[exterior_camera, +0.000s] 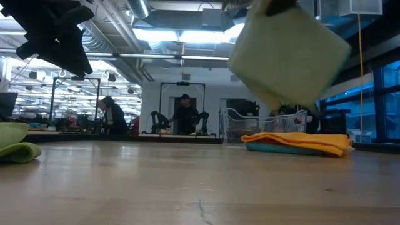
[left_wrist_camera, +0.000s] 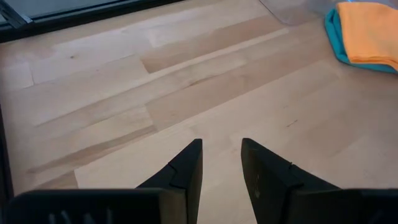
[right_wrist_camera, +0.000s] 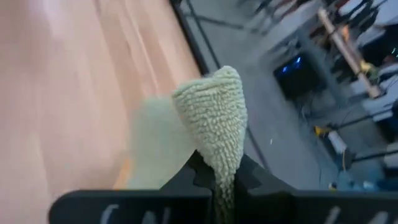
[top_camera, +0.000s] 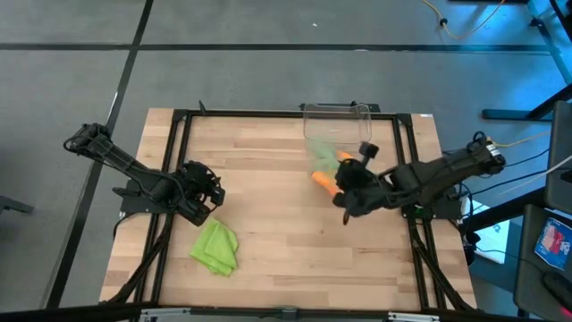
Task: Fold microfiber towels
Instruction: Stack the folded green microfiber cloth on top of the folded orange microfiber cloth
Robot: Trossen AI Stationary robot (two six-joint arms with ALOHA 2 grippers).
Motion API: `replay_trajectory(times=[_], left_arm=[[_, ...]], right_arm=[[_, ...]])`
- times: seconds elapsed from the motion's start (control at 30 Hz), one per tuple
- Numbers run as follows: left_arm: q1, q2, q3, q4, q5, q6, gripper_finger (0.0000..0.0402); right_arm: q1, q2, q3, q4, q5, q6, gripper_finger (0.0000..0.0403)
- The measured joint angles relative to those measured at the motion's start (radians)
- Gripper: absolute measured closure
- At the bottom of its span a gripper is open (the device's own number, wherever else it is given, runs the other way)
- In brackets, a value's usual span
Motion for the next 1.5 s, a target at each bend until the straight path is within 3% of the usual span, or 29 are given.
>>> replay_trajectory(times=[0.23, 0.43, 0.73, 0.9, 1.1, 1.37, 1.5], left_arm=[[0.000, 0.000, 0.000, -0.001, -0.003, 0.000, 0.0298], [0.000, 0.000, 0.000, -0.013, -0.009, 0.000, 0.0298], [0.000, 0.000, 0.000, -0.013, -0.043, 0.001, 0.0298], [0.000, 0.000, 0.000, -0.013, -0.043, 0.001, 0.0298], [0.000, 0.000, 0.000, -0.013, -0.043, 0.000, 0.0298], [0.000, 0.000, 0.000, -0.013, -0.043, 0.000, 0.0298], [0.000, 0.000, 0.000, -0.013, -0.043, 0.000, 0.0298]], right_arm=[[0.042, -0.001, -0.017, -0.300, -0.086, 0.359, 0.0395], [0.085, 0.000, -0.027, -0.342, -0.238, 0.429, 0.0395], [0.120, 0.002, -0.031, -0.366, -0.283, 0.342, 0.0395], [0.106, -0.011, -0.115, -0.335, -0.298, 0.304, 0.0395], [0.028, -0.027, -0.271, -0.198, -0.215, 0.160, 0.0395], [-0.140, -0.027, -0.397, 0.094, -0.247, -0.191, 0.0391], [-0.227, -0.027, -0.401, 0.168, -0.239, -0.282, 0.0387]])
